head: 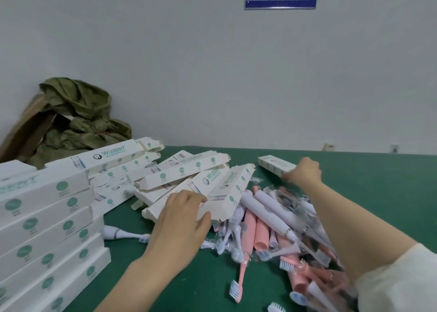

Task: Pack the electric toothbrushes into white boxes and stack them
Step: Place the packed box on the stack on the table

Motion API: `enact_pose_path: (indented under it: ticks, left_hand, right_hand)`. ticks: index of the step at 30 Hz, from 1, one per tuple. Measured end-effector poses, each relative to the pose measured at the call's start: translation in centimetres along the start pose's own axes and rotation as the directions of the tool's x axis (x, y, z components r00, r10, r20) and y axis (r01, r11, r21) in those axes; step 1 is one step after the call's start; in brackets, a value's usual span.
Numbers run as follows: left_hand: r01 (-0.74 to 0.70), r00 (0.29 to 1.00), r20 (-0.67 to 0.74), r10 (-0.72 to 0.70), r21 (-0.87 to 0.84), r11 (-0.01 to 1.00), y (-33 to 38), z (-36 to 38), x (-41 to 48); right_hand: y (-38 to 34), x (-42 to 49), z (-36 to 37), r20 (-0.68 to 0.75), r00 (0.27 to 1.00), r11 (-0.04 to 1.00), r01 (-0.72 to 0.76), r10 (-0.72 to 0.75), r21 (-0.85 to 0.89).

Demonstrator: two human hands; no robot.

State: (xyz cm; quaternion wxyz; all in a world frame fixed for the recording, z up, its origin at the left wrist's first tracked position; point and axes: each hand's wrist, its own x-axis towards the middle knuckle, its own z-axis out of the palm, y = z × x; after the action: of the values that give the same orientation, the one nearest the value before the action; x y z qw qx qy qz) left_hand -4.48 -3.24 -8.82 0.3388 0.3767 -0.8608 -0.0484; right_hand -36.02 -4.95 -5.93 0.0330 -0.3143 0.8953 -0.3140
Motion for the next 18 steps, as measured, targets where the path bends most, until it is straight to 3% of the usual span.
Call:
enact_pose_path:
  ticks: [4, 15, 18]
  left_hand:
    - [-0.003, 1.0, 0.014, 0.004, -0.027, 1.0, 0.1, 0.2, 0.1]
    - [0.08, 0.995, 0.05, -0.086, 0.107, 0.991, 1.4, 1.5, 0.7]
    - [0.12, 0.993, 0.003, -0.12, -0.01, 0.993, 1.4, 1.1, 1.0]
  right_hand:
    - [0.9, -0.3, 1.0, 0.097, 0.995, 0.986, 0.015, 0.001, -0.163]
    - [1.5, -1.4, -1.3, 0.158, 0.979, 0.965, 0.158, -0.126, -0.208]
    - [1.1, -2.3, -3.0, 0.084, 0.973, 0.968, 0.224, -0.215, -0.114]
